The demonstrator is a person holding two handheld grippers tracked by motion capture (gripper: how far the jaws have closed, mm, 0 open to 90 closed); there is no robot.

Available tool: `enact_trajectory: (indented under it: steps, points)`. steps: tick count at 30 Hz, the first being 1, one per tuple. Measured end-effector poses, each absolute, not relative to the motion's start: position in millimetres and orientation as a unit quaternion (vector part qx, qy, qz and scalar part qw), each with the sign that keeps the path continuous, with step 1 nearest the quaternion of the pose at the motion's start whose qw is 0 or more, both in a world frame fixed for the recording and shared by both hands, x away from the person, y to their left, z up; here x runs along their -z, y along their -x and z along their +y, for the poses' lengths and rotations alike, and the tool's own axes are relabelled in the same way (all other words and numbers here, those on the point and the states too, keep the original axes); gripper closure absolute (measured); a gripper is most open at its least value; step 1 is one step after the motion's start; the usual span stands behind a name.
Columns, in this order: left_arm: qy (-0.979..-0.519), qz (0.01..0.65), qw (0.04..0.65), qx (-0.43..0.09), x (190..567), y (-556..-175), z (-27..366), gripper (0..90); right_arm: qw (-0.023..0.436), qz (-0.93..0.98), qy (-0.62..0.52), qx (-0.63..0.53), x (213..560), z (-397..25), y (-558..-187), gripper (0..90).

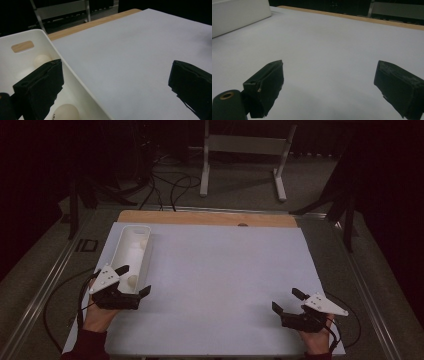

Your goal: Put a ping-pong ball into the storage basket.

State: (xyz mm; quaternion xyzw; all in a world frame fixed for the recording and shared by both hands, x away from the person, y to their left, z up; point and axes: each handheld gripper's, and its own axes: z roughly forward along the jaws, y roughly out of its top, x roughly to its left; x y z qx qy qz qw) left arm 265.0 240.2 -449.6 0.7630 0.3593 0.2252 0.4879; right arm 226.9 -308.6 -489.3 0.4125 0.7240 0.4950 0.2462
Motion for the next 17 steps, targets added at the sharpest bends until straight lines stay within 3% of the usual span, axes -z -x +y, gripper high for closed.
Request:
enact_trajectory:
  steps: [17]
  points:
    - [-0.758,0.368,0.494,-0.213,462,-260,239,0.8,0.249,0.720,-0.409,-0.502,489,-310,-226,9.0]
